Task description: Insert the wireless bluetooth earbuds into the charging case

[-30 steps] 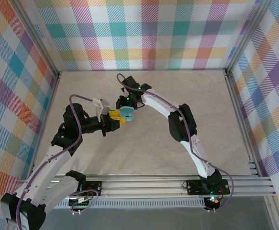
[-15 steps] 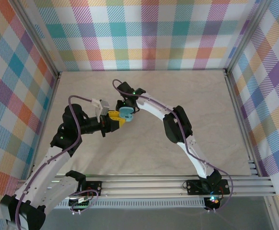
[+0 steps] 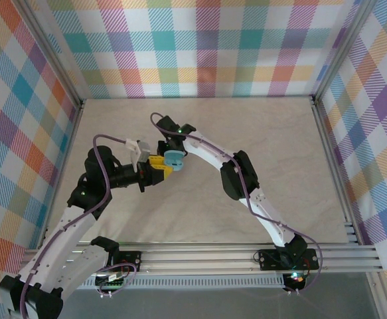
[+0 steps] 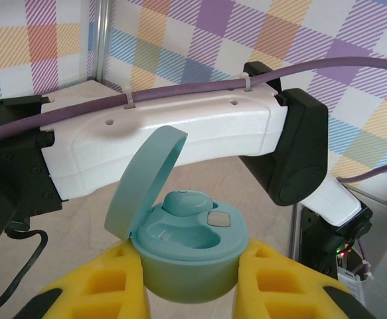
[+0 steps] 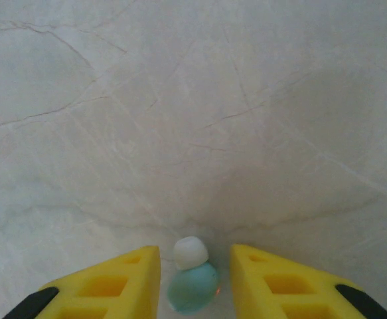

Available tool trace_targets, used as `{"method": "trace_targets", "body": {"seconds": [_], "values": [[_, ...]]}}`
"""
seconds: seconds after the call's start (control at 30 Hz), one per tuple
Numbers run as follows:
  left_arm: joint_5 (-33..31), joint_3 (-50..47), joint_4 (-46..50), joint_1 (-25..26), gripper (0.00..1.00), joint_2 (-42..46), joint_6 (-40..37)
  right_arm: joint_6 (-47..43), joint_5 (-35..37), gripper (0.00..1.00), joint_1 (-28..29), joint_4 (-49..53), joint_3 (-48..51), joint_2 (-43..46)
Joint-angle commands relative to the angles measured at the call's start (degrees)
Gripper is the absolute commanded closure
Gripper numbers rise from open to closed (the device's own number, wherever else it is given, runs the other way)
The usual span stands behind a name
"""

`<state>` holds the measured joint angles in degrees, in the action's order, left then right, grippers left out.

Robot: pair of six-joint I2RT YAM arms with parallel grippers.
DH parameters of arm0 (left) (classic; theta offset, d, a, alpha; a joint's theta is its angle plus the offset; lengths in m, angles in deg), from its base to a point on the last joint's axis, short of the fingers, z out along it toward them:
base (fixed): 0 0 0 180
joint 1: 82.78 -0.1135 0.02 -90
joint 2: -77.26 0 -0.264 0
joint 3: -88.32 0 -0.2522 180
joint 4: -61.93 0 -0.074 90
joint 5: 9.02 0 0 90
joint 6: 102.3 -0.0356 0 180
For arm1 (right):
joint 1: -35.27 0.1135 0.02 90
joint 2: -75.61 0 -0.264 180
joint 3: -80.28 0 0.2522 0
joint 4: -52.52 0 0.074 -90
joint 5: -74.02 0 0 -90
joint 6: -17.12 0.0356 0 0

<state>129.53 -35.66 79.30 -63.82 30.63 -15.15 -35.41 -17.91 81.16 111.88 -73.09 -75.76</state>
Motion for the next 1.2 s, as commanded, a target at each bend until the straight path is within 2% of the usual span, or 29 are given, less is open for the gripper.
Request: {"method": "trace_targets", "body": {"seconds": [0.0,0.23,0.47,0.53,0.77,0.93,1.03,1.17], "values": [[1.1,1.1,0.9,-0.6,1.00,1.5,-1.1,-2.2,1.3,0.67,1.0,4.4,-1.3,-0.5],[1.3,0.6,0.3,-0.6,1.00,1.8,-0.8,-5.2,2.6,0.80,1.0,5.0,1.4,2.0],[0.8,0.4,0.8,-0.6,1.00,2.9,-0.7,-9.1,0.4,0.84,-0.5,3.2,8.8,8.3],[0.7,0.4,0.9,-0.6,1.00,3.1,-0.8,-11.2,-0.6,0.84,-1.2,2.0,13.8,11.7],[0.8,0.2,-1.2,-0.6,1.00,2.5,0.0,-19.0,-3.4,0.85,-6.5,-6.1,42.5,30.2],[1.0,-0.1,-3.0,-0.6,1.00,1.4,0.6,-36.4,-5.9,0.83,-8.9,-3.2,53.5,37.5],[1.0,-0.3,-4.1,-0.6,1.00,0.6,1.0,-47.5,-6.8,0.82,-8.9,3.0,54.2,36.4],[1.0,-0.4,-4.9,-0.6,1.00,-0.1,1.4,-53.6,-4.2,0.80,-9.0,6.3,54.9,34.3]]}}
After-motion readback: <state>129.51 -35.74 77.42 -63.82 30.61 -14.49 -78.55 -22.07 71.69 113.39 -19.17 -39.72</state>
